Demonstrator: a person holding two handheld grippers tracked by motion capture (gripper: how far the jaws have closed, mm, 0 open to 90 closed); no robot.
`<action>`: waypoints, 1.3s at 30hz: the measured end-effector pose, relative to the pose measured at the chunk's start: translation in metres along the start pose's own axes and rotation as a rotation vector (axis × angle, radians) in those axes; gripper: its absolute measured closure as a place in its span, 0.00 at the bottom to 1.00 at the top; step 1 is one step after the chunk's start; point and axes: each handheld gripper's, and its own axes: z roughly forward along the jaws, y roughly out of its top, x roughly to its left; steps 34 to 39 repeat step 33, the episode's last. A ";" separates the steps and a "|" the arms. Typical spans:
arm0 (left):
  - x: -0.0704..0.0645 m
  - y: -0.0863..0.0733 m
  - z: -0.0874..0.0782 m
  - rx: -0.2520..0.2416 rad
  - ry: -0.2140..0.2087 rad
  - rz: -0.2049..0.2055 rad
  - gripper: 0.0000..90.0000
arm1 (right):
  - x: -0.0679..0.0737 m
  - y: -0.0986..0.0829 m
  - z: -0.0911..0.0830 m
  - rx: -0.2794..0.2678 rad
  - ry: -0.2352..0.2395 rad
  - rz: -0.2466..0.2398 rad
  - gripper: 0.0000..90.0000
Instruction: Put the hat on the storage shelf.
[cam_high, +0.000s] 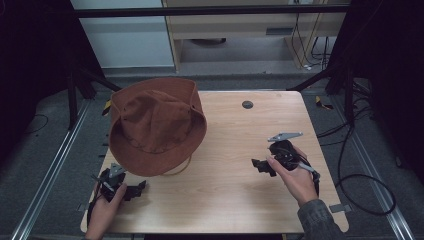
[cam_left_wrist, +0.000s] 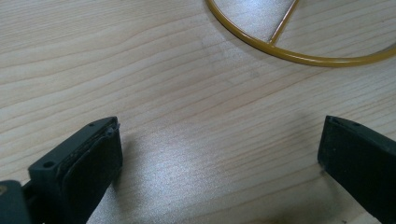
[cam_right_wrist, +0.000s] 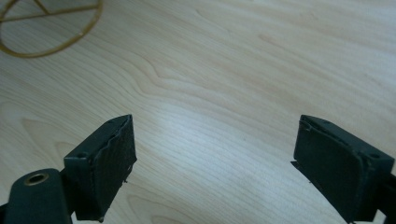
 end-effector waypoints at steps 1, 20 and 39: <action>0.000 0.000 0.000 0.000 0.000 0.000 0.00 | -0.002 -0.003 0.003 0.003 -0.003 0.006 0.15; 0.000 0.000 0.000 0.001 0.001 0.001 0.00 | -0.016 -0.047 0.048 0.055 -0.074 0.116 0.13; 0.000 0.000 0.000 -0.001 0.000 0.000 0.00 | -0.001 -0.061 0.067 -0.067 -0.184 0.066 0.04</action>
